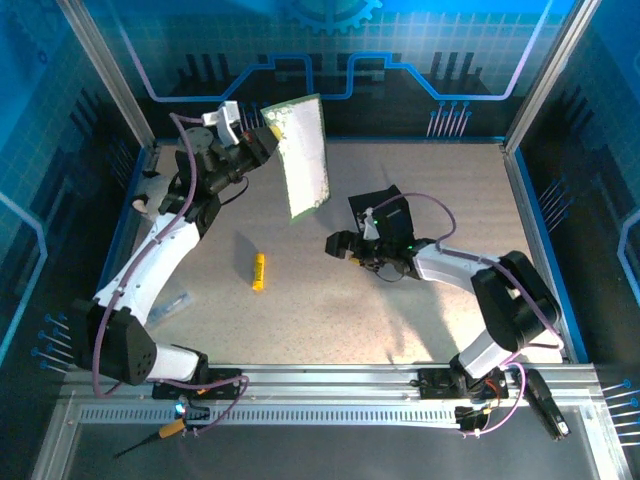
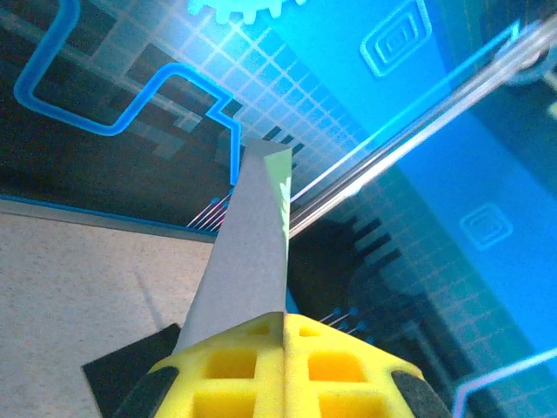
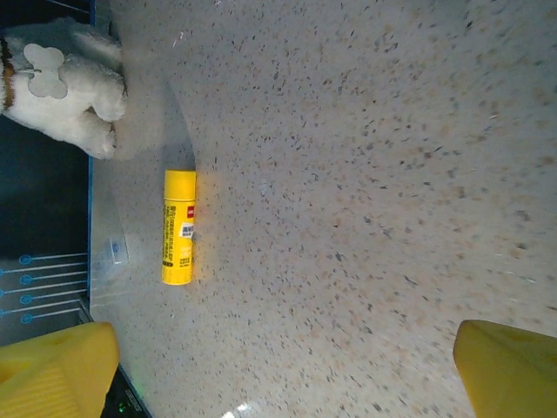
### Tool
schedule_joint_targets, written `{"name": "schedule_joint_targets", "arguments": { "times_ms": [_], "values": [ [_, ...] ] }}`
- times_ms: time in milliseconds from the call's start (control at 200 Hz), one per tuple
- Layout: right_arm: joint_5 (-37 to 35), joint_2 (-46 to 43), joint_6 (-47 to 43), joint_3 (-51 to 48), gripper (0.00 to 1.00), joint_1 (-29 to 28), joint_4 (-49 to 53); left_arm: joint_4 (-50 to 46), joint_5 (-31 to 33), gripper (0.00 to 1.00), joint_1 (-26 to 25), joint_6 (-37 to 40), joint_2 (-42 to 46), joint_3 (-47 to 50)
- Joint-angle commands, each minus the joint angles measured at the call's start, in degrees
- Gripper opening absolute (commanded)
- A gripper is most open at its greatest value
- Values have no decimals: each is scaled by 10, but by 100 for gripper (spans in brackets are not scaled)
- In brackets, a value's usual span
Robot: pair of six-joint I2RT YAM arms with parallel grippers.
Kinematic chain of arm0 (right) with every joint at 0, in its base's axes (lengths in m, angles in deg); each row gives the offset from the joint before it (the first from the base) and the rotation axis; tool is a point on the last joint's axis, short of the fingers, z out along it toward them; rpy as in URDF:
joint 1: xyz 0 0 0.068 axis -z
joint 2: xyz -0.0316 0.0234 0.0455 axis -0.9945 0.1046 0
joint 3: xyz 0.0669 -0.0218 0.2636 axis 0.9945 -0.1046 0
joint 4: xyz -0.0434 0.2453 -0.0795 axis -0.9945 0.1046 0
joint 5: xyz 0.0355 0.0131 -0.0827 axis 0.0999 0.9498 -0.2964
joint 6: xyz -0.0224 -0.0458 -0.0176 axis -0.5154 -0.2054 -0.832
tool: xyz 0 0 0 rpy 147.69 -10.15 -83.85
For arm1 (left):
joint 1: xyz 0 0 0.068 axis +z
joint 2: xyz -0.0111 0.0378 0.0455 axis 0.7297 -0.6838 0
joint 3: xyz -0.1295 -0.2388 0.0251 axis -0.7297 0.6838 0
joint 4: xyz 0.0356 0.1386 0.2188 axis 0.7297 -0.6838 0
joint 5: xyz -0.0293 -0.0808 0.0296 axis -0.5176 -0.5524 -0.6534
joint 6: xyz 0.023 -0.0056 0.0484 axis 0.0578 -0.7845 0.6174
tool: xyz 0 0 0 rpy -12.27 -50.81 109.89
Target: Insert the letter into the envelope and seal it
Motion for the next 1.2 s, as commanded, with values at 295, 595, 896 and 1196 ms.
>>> {"name": "schedule_joint_targets", "arguments": {
  "times_ms": [295, 595, 896, 1196],
  "values": [
    [-59, 96, 106, 44, 100, -56, -187, 80, 64, 0, -8, -127, 50, 59],
    [-73, 127, 134, 78, 100, -65, -261, 66, 72, 0, -11, -122, 53, 76],
    [-93, 121, 156, 73, 100, -66, -316, 43, 78, 0, -10, -99, 53, 78],
    [-122, 46, 122, 17, 100, -69, -283, -38, 115, 0, -8, -38, 63, 56]
  ]
}}
